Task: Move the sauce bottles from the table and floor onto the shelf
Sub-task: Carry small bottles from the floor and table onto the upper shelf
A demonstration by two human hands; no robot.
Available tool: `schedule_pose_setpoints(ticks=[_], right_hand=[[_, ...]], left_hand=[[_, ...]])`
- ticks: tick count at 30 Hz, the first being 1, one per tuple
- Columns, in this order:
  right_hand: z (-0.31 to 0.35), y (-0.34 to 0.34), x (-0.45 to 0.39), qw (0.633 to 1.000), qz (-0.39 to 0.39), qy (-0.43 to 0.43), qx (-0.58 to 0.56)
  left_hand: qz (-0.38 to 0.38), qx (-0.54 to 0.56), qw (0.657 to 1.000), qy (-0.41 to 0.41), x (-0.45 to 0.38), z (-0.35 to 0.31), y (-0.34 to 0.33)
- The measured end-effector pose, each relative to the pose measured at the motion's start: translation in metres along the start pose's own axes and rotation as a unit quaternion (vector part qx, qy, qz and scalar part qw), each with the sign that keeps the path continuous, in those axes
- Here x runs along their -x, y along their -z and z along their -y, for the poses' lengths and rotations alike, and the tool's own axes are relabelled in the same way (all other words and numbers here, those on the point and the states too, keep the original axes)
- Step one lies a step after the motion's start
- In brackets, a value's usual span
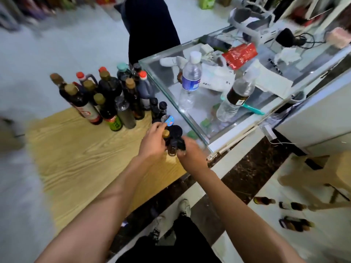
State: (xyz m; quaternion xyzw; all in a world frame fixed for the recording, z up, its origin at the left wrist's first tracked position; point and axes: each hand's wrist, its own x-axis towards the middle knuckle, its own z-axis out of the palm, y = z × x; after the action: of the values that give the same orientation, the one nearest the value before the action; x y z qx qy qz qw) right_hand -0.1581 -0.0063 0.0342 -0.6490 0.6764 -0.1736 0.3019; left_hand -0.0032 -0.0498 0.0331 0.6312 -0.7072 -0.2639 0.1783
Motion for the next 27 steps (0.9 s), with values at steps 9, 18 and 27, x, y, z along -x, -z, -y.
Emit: schedule_pose_setpoints(ticks=[9,18,27], right_hand=[[-0.018,-0.027,-0.045,0.996,0.078,-0.036,0.003],[-0.030,-0.038,-0.059,0.993,0.101,-0.054,0.024],[-0.041,-0.029,-0.055,0.987,0.102,-0.079,-0.097]], left_hand=[[0.131,-0.038,0.990,0.026,-0.033,0.021,-0.019],[0.071,0.041,0.993,0.089,-0.047,0.032,-0.034],[0.091,0.165,0.977,0.104,-0.030,0.042,-0.034]])
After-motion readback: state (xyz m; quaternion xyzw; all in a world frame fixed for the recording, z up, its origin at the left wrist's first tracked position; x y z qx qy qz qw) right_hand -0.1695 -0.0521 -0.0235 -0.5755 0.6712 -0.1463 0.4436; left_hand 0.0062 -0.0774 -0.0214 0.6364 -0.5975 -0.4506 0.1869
